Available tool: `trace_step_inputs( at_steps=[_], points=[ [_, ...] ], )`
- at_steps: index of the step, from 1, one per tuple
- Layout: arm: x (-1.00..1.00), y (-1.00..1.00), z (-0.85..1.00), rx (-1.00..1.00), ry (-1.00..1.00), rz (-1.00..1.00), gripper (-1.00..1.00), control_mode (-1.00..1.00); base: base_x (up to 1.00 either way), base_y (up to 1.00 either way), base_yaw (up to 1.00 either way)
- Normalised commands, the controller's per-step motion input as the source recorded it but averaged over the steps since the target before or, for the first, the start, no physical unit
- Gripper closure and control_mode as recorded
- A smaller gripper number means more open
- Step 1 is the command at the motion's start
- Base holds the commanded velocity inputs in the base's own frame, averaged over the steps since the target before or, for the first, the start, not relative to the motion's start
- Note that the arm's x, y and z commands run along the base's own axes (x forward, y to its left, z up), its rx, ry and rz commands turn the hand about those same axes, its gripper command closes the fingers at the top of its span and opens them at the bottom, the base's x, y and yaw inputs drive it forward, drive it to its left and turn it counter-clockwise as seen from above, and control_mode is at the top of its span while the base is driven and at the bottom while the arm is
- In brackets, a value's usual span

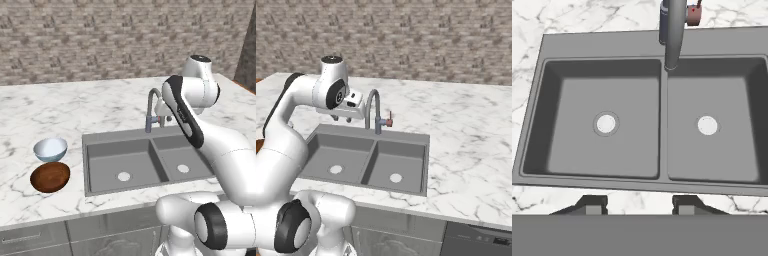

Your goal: Rinse each bowl for a few seconds and place them down in the sink or on the counter.

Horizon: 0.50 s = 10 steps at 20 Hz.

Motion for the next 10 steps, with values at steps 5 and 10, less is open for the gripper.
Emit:
trace_step_inputs(
  at_steps=[5, 10],
  points=[
    [-0.21, 0.0, 0.0, 0.0, -0.09, 0.0, -1.0, -1.0, 0.0, 0.0, 0.0],
    [-0.3, 0.0, 0.16, -0.03, -0.22, 0.0, -1.0, -1.0, 0.0, 0.0, 0.0]
  ],
)
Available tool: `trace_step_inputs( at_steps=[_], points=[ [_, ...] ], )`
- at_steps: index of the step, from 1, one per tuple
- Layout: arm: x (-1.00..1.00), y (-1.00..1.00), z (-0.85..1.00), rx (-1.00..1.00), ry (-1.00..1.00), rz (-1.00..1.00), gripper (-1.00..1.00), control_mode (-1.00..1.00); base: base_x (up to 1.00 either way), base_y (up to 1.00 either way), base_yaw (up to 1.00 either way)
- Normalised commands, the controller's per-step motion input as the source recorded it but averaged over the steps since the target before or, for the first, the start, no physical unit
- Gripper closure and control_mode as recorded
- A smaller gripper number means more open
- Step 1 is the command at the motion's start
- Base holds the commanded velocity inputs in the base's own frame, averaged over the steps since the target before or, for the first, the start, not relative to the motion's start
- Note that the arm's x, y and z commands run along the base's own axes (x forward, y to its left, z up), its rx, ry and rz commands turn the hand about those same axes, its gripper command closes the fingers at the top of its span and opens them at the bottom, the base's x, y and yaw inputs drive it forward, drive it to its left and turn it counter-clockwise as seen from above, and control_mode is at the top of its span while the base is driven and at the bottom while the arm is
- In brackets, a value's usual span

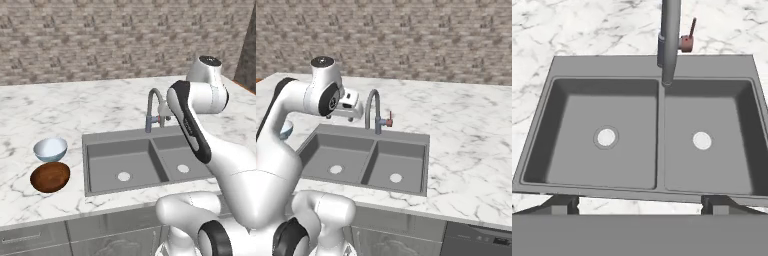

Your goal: Rinse each bowl for a few seconds and place them down in the sink or on the counter.

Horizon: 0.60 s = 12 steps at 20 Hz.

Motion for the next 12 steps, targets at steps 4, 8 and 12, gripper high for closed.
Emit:
trace_step_inputs(
  at_steps=[4, 8, 12],
  points=[
    [-0.26, -0.05, 0.13, -0.03, -0.21, 0.01, -1.0, -1.0, 0.0, 0.0, 0.0],
    [-0.26, -0.24, 0.05, -0.02, -0.19, 0.03, -1.0, -1.0, 0.0, 0.0, 0.0],
    [-0.24, -0.39, 0.0, -0.02, -0.21, 0.02, -1.0, -1.0, 0.0, 0.0, 0.0]
  ],
)
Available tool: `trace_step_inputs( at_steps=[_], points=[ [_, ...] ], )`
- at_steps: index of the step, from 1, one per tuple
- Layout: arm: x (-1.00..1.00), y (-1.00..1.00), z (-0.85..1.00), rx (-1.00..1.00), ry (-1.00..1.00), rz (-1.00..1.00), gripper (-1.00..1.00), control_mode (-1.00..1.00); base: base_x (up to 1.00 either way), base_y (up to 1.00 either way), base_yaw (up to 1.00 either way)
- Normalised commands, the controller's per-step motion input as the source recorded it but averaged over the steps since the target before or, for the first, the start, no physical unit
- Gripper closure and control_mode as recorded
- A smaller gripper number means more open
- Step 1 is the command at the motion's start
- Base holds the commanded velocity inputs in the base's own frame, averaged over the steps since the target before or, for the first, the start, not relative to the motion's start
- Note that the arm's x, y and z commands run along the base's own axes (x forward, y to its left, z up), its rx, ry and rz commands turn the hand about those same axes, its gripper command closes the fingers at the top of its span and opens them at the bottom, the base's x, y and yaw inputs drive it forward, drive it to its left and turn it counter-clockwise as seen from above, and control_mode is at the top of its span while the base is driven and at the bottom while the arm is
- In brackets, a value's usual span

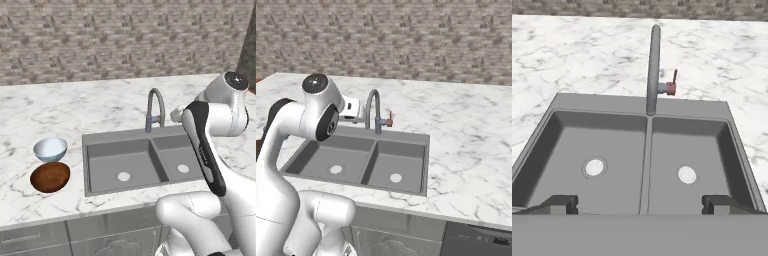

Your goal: Rinse each bowl for a few seconds and place them down in the sink or on the counter.

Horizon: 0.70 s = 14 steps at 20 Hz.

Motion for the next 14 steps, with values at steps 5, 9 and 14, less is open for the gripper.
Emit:
trace_step_inputs(
  at_steps=[5, 9, 14],
  points=[
    [-0.08, -0.47, 0.0, -0.01, -0.21, 0.04, -1.0, -1.0, 0.0, 0.0, 0.0],
    [0.0, -0.41, 0.0, 0.0, -0.19, 0.08, -1.0, -1.0, 0.0, 0.0, 0.0],
    [0.01, -0.43, -0.09, 0.01, -0.2, 0.13, -1.0, -1.0, 0.0, 0.0, 0.0]
  ],
)
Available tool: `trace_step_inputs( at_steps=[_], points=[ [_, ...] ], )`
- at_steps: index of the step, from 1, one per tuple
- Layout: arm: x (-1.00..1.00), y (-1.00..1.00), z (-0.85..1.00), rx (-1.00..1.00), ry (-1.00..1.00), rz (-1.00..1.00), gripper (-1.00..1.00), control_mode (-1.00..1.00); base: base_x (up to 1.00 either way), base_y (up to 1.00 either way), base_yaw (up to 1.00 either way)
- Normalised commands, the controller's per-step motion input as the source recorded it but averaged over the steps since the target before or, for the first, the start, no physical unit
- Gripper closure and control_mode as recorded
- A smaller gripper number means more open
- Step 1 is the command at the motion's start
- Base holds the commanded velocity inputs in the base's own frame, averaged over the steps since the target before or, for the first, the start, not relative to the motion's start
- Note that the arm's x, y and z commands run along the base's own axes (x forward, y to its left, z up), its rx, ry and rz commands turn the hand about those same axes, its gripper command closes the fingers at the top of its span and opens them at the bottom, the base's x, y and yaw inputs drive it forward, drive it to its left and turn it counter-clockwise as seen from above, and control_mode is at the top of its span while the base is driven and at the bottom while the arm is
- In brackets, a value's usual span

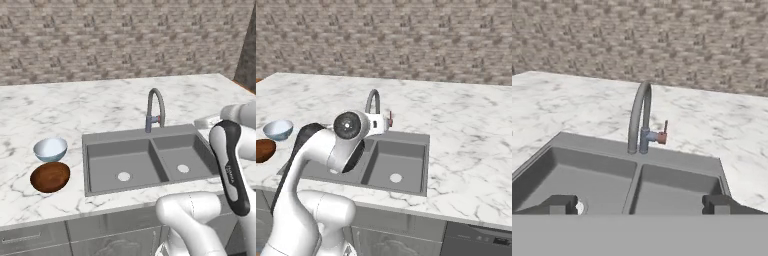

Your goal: Rinse each bowl for a few seconds and place them down in the sink or on the counter.

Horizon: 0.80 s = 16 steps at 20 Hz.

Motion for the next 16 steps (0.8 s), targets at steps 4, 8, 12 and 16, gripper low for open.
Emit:
trace_step_inputs(
  at_steps=[4, 8, 12, 16],
  points=[
    [0.08, -0.23, -0.18, 0.0, -0.25, 0.16, -1.0, -1.0, 0.0, 0.0, 0.0],
    [0.19, -0.17, -0.15, 0.0, -0.16, 0.17, -1.0, -1.0, 0.0, 0.0, 0.0],
    [0.38, -0.06, -0.1, 0.0, -0.1, 0.14, -1.0, -1.0, 0.0, 0.0, 0.0],
    [0.49, -0.07, -0.06, 0.01, -0.02, 0.07, -1.0, -1.0, 0.0, 0.0, 0.0]
  ],
)
